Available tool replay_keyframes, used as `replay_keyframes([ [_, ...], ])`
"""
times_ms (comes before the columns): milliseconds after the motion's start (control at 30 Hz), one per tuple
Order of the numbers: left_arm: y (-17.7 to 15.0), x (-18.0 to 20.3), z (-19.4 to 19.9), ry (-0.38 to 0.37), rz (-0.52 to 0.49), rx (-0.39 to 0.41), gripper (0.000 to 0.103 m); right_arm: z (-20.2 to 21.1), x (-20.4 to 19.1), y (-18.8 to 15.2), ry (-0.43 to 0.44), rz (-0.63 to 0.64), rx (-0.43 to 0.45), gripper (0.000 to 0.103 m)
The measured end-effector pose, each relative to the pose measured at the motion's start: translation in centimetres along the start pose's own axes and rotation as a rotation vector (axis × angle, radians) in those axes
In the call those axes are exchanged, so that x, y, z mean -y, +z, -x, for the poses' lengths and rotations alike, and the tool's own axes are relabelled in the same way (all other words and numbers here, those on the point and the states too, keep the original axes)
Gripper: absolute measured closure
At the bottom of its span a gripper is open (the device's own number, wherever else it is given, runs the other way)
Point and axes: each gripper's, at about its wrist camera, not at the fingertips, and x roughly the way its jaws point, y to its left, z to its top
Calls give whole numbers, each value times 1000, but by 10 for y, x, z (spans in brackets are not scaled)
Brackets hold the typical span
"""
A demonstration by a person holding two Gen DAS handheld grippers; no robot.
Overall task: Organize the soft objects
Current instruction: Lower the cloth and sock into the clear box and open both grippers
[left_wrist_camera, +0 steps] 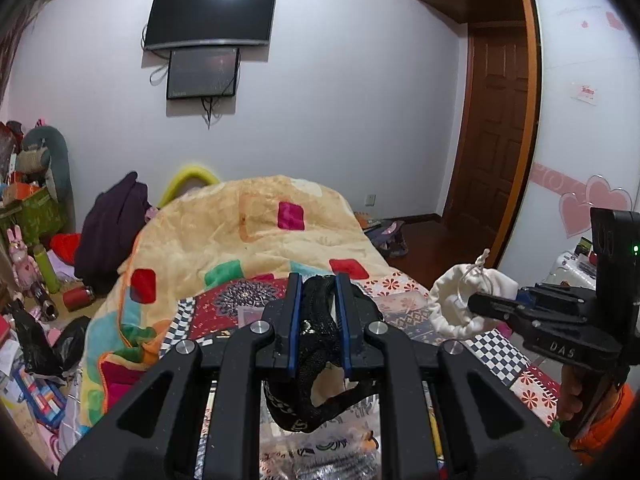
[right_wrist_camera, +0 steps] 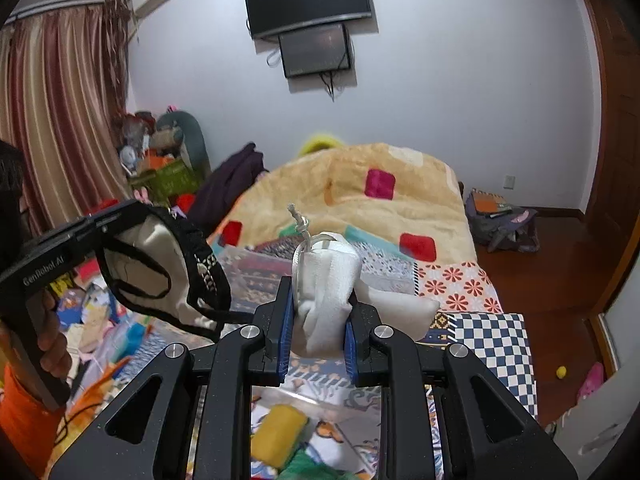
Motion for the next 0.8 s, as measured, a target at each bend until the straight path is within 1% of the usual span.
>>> replay_keyframes([
  [233,-17,0,-53,-12,18,-119,88,-42,9,-14,-9,-2,-130,84],
  [333,-27,0,-70,-19,21,-171,88,-52,11,-18,-8,-3,-170,84],
  [467,-39,-2,-89,-18,35,-242,87,-57,5,-21,-19,26,-195,83],
  [600,-47,-4,-94,-7,34,-276,87,-58,3,-25,-27,40,-211,82],
  [633,-47,-3,-94,-7,36,-282,86,-57,4,-25,-22,37,-219,81],
  [667,-48,-4,-92,-13,42,-288,83,-57,4,-25,-17,34,-227,80],
  [700,-47,-5,-91,-19,49,-289,81,-57,4,-25,-13,31,-234,76],
  [767,-46,-6,-86,-22,55,-286,78,-55,3,-24,-13,29,-233,66],
  [800,-45,-6,-83,-23,57,-283,76,-52,3,-23,-18,33,-226,63],
])
